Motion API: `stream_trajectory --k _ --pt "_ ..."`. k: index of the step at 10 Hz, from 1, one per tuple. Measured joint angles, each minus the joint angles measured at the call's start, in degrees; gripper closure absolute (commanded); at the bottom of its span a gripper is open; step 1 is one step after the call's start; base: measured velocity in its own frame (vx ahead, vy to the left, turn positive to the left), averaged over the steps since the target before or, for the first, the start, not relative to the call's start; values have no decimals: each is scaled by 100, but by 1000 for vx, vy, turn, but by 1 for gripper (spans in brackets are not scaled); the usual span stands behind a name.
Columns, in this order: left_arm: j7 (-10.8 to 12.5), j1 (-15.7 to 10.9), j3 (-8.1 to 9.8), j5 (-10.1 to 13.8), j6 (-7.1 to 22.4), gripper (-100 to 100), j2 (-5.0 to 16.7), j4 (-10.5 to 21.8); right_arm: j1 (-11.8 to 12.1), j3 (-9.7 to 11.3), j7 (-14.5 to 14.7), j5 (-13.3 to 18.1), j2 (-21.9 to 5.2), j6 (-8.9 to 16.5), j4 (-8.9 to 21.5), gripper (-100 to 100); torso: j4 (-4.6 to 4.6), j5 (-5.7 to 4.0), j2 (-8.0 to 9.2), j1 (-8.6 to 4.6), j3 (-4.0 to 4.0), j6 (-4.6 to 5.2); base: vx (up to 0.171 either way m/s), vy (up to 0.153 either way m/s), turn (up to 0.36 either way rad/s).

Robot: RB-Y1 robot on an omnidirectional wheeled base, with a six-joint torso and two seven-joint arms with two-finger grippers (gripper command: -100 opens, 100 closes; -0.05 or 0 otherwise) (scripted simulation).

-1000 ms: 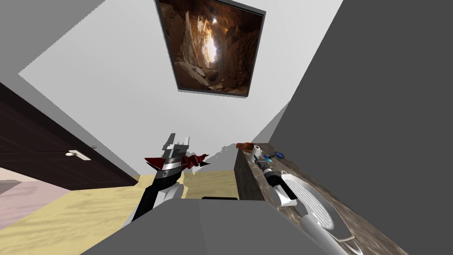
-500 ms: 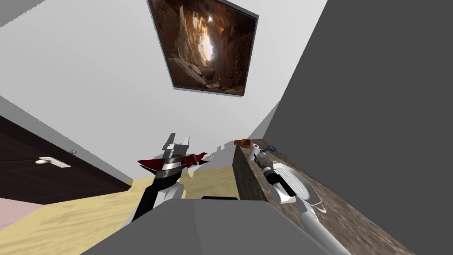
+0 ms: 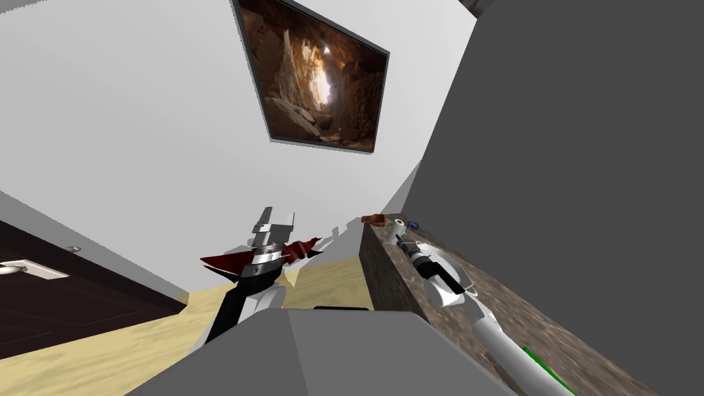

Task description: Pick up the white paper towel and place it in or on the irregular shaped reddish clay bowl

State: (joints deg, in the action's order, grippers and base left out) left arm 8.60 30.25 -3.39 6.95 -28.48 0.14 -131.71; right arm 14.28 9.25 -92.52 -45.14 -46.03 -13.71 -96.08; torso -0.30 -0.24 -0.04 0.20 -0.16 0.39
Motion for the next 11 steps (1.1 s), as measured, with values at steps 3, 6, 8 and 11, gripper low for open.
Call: stream_trajectory --k 3,6,8,11 --pt "0 1 0 0 0 0 0 0 -94 -192 -227 -184 -461 309 -223 100 -8 1 -34 10 -20 -4 78 71 -36" --pt "0 0 0 0 0 0 0 0 -105 -427 -301 -275 -727 623 -466 100 -13 -1 -42 6 -27 -4 101 58 11" --pt "0 1 0 0 0 0 0 0 -141 -557 -377 -321 -976 782 -535 100 -19 1 -76 11 -46 -7 179 78 63" --pt "0 2 0 0 0 0 0 0 -164 -753 -457 -330 -1283 1033 -611 100 -27 2 -106 10 -63 -11 210 42 97"
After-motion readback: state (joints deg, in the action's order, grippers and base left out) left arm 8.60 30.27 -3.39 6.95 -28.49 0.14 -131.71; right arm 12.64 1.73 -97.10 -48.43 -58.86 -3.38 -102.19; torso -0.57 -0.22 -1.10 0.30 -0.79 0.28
